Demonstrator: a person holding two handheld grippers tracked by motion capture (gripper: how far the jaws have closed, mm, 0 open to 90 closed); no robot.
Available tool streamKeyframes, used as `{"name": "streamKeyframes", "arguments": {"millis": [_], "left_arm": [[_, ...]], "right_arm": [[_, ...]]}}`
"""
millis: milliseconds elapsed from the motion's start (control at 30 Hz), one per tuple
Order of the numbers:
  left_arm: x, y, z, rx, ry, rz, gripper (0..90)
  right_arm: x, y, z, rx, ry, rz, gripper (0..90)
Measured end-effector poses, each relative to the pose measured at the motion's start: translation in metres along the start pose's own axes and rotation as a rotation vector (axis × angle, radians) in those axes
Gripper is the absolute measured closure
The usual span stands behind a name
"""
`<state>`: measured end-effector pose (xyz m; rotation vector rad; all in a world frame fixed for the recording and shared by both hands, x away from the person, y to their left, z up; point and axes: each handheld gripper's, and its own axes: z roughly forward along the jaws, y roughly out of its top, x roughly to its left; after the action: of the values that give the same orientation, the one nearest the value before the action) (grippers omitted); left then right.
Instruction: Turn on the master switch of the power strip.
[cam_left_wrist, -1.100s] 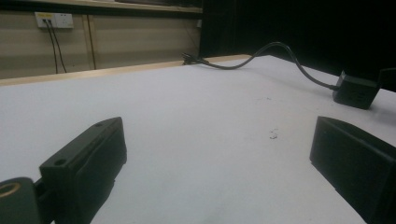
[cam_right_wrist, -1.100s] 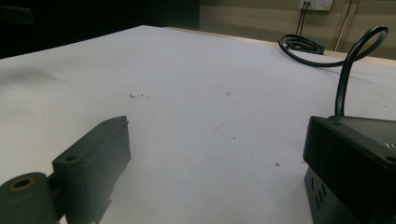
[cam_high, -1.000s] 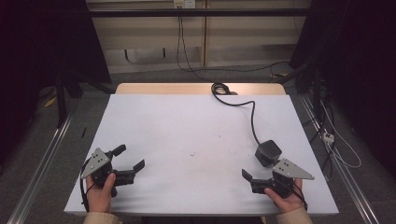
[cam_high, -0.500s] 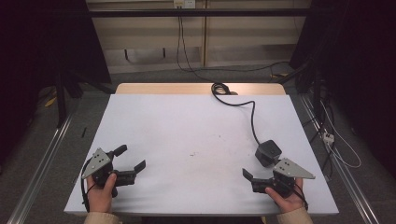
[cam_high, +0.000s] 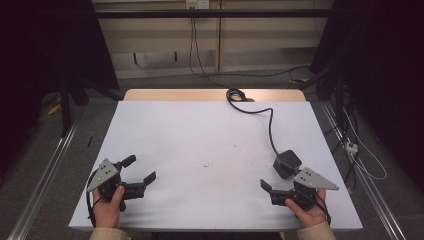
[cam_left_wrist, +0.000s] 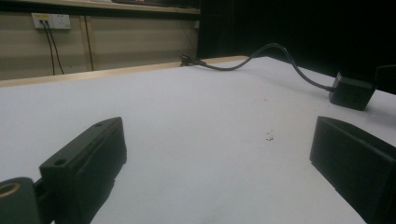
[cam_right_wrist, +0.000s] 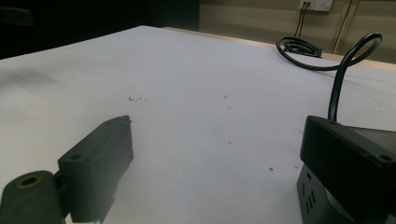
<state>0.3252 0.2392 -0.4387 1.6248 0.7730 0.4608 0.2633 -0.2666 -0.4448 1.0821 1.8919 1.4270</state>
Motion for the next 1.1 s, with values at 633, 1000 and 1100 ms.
{"name": "streamKeyframes", "arguments": {"millis": [633, 1000, 1100], "left_arm": [[0.0001, -0.0003, 0.0006, 0.005, -0.005, 0.003, 3.5], [0.0004, -0.0003, 0.0001, 0.002, -0.001, -0.001, 3.5], [0.0004, -0.0001, 0.0001, 0.0, -0.001, -0.002, 3.5]], "right_arm": [[-0.0055, 0.0038, -0.0025, -0.006, -0.008, 0.02, 10.0], [-0.0073, 0.0047, -0.0024, -0.009, -0.013, 0.028, 10.0], [-0.0077, 0.0048, -0.0026, -0.011, -0.013, 0.031, 10.0]]}}
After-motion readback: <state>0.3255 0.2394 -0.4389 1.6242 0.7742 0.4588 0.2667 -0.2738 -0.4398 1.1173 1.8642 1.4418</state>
